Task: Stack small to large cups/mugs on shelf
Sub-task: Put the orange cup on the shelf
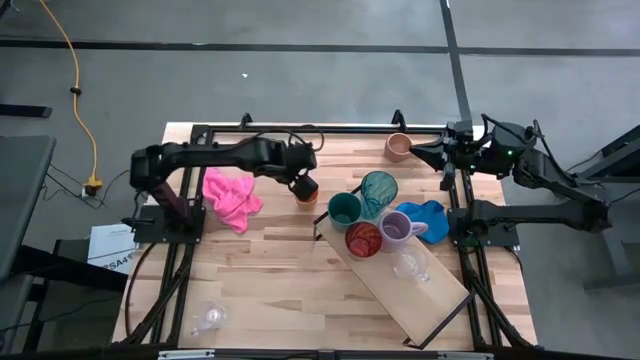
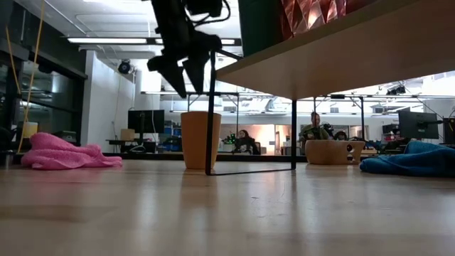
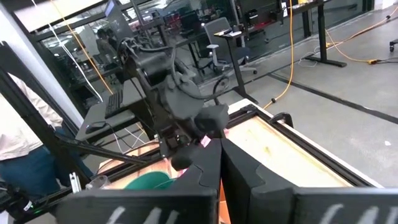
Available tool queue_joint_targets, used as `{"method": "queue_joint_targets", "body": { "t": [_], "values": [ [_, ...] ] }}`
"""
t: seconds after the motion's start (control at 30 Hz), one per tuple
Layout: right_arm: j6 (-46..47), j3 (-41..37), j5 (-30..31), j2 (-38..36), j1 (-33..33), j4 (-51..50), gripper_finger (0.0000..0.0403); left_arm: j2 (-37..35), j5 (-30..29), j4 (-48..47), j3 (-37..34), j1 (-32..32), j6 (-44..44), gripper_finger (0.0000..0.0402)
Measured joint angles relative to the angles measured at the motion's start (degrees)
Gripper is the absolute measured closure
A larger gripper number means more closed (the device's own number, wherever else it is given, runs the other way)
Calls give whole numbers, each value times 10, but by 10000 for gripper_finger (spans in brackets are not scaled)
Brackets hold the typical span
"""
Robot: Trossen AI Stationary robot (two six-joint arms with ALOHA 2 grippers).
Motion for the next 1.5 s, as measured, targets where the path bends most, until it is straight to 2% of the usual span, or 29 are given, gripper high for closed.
{"method": "queue_joint_targets", "body": {
  "t": [0.27, 0.57, 0.93, 1.27, 1.37, 1.5],
  "values": [
    [0, 0, 0, 0, 0, -16, 403, 36, 43, 0, 0, 41, -28, 149],
    [-2, 0, 0, 0, 0, -20, 403, 38, 117, 7, 0, 62, -34, 149],
    [-2, 0, 0, 0, 0, -20, 403, 38, 126, 46, -64, 63, -43, 149],
    [-2, 0, 0, 0, 0, -20, 403, 38, 131, 96, -90, 63, -58, 151],
    [-2, 0, 1, 0, 0, -20, 403, 38, 131, 95, -90, 63, -57, 170],
    [-2, 0, 1, 0, 0, -20, 403, 38, 131, 95, -90, 63, -57, 224]
  ]
}}
